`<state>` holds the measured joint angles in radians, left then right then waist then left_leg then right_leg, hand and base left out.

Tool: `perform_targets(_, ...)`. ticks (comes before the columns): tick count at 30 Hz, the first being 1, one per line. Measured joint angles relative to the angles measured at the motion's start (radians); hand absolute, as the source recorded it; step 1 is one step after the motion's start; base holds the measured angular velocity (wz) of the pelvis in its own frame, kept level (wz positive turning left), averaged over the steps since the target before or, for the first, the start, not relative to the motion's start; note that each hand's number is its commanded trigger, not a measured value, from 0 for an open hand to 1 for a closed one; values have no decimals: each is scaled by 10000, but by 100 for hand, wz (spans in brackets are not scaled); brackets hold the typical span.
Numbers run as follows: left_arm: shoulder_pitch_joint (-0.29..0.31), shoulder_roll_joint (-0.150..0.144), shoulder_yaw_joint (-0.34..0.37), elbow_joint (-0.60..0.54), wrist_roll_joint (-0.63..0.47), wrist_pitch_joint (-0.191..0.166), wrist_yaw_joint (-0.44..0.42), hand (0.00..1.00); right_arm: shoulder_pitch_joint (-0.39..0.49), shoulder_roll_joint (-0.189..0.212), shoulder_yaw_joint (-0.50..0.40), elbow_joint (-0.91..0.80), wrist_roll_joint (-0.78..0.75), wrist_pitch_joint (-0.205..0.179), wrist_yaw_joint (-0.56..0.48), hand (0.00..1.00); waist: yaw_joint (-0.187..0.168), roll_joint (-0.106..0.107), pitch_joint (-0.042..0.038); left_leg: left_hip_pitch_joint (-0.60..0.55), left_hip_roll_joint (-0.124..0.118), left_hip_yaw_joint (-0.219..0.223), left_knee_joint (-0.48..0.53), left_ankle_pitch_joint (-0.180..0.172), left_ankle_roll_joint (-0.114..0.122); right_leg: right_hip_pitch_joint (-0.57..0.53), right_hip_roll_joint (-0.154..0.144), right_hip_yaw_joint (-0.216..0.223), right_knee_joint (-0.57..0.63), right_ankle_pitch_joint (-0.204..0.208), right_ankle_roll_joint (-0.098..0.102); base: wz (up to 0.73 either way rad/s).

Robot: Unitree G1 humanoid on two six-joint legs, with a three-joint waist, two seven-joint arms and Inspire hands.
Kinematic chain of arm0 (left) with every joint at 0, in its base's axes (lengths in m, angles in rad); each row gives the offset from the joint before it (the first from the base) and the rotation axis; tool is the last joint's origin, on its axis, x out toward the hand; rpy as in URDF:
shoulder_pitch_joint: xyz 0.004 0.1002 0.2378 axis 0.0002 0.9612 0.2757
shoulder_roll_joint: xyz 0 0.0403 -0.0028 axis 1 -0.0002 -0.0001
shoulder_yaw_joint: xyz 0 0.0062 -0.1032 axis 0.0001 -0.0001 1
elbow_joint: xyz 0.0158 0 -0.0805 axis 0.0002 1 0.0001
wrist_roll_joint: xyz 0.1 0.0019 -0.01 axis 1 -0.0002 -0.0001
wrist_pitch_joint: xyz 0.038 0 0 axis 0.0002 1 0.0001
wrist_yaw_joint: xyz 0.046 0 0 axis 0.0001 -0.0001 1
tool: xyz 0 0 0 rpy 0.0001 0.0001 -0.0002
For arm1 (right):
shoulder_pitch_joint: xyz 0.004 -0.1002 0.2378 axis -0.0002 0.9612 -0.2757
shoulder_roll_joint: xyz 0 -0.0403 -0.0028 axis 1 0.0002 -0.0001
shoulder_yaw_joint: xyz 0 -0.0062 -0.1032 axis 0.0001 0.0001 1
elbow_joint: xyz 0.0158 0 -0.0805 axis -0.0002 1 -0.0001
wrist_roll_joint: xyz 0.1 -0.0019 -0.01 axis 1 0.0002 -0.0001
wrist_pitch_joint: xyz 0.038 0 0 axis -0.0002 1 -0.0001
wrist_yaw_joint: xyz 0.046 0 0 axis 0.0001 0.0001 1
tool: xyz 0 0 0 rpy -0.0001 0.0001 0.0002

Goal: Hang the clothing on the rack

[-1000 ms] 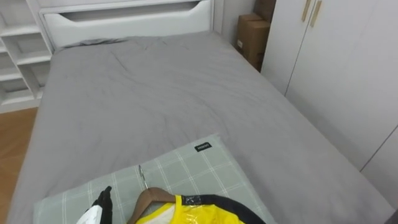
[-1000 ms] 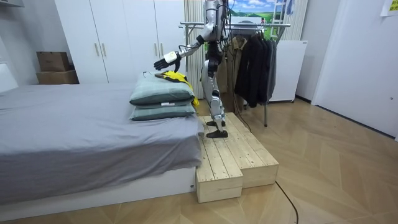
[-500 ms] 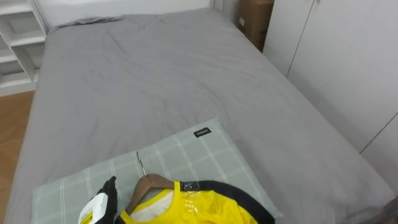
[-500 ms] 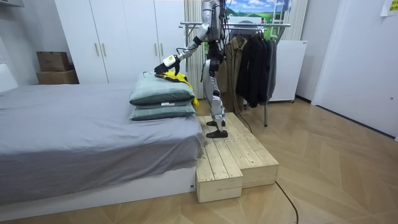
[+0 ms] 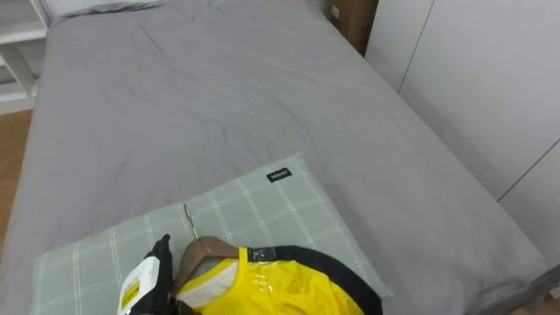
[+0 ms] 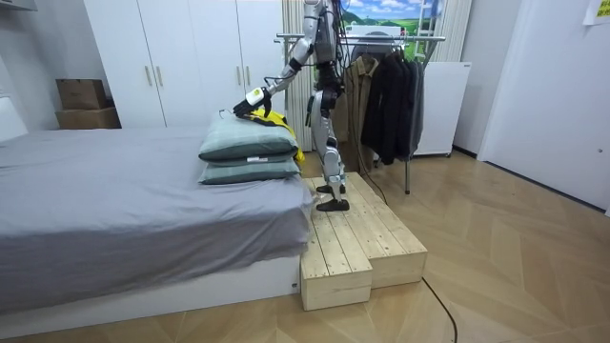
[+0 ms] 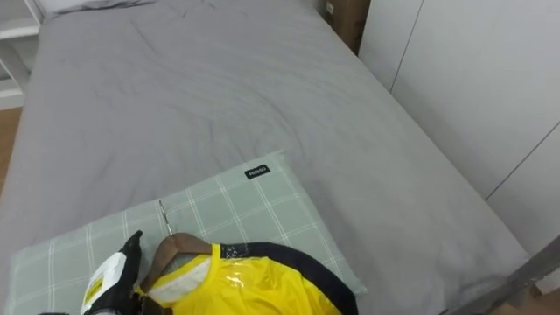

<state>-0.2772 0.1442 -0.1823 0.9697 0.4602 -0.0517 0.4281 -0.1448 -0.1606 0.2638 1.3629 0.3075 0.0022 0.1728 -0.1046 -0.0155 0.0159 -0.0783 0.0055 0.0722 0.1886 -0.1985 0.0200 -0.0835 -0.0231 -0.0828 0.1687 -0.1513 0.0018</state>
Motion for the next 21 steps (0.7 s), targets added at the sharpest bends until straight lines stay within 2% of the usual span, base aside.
perform_targets(2, -157, -1, -65, 227, -353, -4, 0, 0, -78, 18, 98, 0, 7, 0, -149, 0, -5, 4, 3, -5, 0, 1, 0, 0, 0, -15, 1, 0, -3, 0, 0, 0)
perform_targets(10, -254, 6, -84, 449, -415, -4, 1, 0, -309, 22, 286, -8, 4, 1, -287, 0, -3, 2, 63, -245, 7, -5, 7, 6, -10, -253, 6, -23, -16, 0, 0, 0)
perform_targets(17, -532, 48, 49, 728, -1059, -32, 1, 0, -330, 23, 313, 14, -9, 4, -287, 0, 29, -33, 86, -435, 15, 11, 5, 9, -13, -446, 15, -18, 6, 0, 0, 0)
perform_targets(21, -695, 47, 146, 727, -1079, -33, 2, 0, -504, 23, 314, 42, -42, 3, -300, 0, 58, -46, 91, -651, 14, 6, 17, 10, -12, -669, 21, 8, 29, 1, -2, 0)
